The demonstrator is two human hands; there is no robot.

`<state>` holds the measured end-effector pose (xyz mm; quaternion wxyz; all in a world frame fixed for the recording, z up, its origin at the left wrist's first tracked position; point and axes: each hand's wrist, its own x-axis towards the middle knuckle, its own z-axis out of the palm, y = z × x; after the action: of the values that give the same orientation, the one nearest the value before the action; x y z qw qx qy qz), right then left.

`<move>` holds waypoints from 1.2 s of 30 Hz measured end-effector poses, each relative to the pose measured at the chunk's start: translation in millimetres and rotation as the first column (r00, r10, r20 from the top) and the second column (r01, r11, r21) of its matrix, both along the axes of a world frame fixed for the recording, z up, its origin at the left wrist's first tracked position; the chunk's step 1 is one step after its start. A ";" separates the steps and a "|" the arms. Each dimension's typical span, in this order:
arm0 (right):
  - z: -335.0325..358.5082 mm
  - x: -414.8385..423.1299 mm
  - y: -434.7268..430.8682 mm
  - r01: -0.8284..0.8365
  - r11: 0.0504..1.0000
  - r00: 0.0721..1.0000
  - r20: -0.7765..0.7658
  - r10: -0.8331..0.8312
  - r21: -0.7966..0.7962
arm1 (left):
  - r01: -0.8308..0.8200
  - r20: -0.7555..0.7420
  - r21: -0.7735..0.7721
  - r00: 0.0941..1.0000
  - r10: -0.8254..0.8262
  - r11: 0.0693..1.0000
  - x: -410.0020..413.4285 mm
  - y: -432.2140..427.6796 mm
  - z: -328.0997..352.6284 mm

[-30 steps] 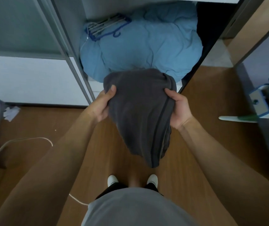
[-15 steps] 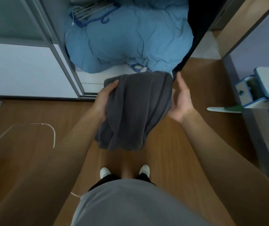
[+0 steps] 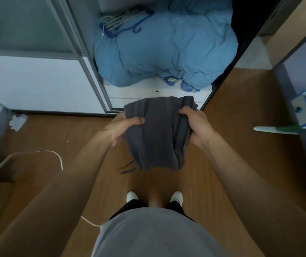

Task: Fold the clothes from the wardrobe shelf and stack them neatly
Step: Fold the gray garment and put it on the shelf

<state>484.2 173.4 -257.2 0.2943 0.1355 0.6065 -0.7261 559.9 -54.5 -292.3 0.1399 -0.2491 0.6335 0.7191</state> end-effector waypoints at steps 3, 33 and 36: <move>3.2 -4.8 -4.0 -0.110 0.957 0.980 -0.131 0.149 0.269 | -0.133 0.007 -0.094 0.991 0.135 0.987 -3.5 2.7 -9.7; -18.6 -13.8 -57.7 -0.214 0.940 0.945 -0.187 0.268 0.266 | -0.121 -0.322 -0.145 0.944 0.069 0.982 -35.7 -74.6 12.3; -8.3 -20.6 -73.5 -0.356 0.786 0.820 -0.234 0.522 0.506 | -0.174 -0.312 -0.084 0.940 0.140 0.981 -52.7 -84.7 19.5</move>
<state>463.5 99.9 -265.5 0.3024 -0.0851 0.8123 -0.4914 507.2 -139.2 -272.8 -0.0314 -0.1926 0.6644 0.7214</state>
